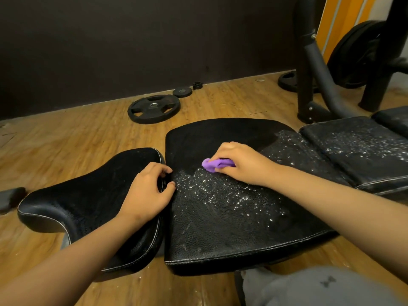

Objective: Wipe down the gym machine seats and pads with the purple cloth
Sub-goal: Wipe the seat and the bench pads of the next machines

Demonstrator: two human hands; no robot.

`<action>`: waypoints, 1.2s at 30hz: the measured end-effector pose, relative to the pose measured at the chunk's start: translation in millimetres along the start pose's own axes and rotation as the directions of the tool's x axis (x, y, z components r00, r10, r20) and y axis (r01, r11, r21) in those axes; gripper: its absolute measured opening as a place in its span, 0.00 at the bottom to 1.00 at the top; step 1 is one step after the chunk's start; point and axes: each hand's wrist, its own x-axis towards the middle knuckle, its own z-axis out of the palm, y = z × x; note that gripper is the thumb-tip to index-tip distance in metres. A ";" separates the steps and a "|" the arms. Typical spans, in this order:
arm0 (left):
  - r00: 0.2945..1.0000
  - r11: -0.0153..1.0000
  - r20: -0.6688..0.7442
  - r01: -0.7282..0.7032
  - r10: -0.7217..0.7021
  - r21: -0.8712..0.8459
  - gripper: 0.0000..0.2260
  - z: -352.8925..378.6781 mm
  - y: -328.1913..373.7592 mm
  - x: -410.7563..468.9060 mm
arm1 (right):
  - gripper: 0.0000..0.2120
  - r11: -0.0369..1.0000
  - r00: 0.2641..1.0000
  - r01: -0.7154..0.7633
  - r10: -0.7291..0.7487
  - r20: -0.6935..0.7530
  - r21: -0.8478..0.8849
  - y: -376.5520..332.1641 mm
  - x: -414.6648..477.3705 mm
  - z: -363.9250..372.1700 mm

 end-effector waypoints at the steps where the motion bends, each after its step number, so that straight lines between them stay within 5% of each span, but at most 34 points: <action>1: 1.000 1.000 0.002 0.001 -0.001 0.009 0.11 0.1 0.2 -0.1 | 0.07 1.000 1.000 -0.006 0.006 0.012 0.010 4.2 1.5 -3.7; 5: 1.000 1.000 0.001 0.007 -0.007 0.024 0.11 0.1 0.8 -0.4 | 0.10 0.988 0.985 -0.149 0.143 -0.096 -0.052 51.8 -0.6 -27.2; 10: 1.000 0.999 -0.013 0.016 -0.016 0.027 0.11 1.3 0.4 -0.2 | 0.11 0.854 0.837 -0.512 0.472 -0.277 -0.090 127.7 -33.2 -68.4; 15: 1.000 1.000 -0.009 0.018 -0.018 0.014 0.11 0.8 -0.5 -0.6 | 0.10 0.792 0.758 -0.607 0.550 -0.350 -0.070 141.9 -39.8 -70.2; 20: 1.000 1.000 -0.018 -0.002 0.002 -0.009 0.12 1.2 -1.5 -1.1 | 0.11 0.673 0.589 -0.733 0.699 -0.406 0.094 133.1 -55.1 -71.4; 29: 1.000 0.999 -0.012 0.017 -0.018 -0.037 0.12 1.4 -2.2 1.6 | 0.07 0.903 0.888 -0.416 0.378 -0.263 -0.107 48.8 -62.3 -36.8; 36: 1.000 1.000 -0.026 0.012 -0.012 -0.027 0.12 1.9 -1.4 1.4 | 0.09 0.944 0.939 -0.306 0.278 -0.204 -0.122 61.0 -55.9 -40.8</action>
